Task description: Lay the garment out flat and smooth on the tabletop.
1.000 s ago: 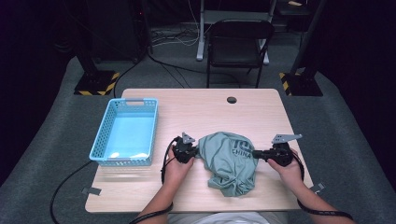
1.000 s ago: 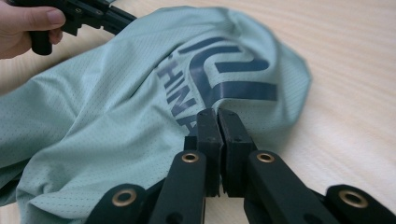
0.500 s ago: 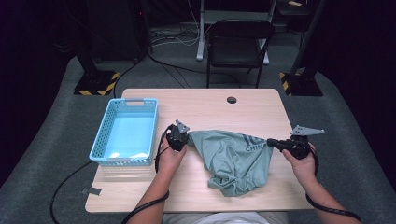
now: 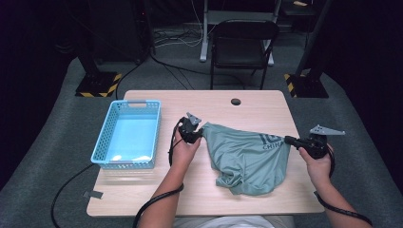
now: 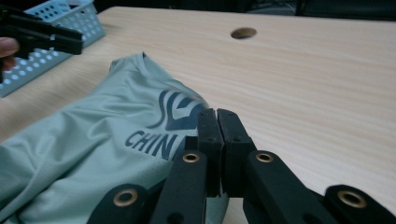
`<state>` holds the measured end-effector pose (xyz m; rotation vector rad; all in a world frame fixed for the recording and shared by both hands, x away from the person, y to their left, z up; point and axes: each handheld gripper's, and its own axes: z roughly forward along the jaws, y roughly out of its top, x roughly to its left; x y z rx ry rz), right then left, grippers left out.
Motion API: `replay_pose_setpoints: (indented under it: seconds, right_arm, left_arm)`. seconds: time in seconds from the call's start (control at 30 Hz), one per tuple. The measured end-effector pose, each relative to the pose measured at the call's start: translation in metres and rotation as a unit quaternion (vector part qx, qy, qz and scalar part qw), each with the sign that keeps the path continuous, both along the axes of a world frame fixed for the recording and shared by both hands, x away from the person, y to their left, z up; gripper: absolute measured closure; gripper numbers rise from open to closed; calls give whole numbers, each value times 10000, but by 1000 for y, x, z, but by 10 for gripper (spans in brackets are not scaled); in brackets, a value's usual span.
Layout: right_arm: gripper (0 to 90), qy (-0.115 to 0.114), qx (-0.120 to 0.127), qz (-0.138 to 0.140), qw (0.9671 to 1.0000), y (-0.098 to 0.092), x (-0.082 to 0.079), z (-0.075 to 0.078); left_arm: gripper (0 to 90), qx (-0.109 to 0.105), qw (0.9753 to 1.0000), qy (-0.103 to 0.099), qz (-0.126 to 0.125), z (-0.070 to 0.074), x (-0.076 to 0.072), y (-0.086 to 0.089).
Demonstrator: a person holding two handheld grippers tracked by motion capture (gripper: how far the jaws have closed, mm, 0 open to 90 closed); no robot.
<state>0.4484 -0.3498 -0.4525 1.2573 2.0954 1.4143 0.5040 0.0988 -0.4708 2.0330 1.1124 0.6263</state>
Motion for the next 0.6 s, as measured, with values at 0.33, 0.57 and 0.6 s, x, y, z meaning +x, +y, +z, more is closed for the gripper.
replay_pose_setpoints:
  seconds: [0.33,0.57,0.6]
  right_arm:
    - [657,-21,-324,-146,9994,9,-1,-4]
    - [612,178,-545,422,9975,40,-3,-17]
    - [605,192,-598,497,9968,44,-3,-19]
  left_arm:
    - [624,-293,9955,600,-678,-18,-42,-4]
    - [610,-405,9883,929,-1140,-33,-60,-22]
    - [607,-340,9881,940,-1167,-34,-61,-24]
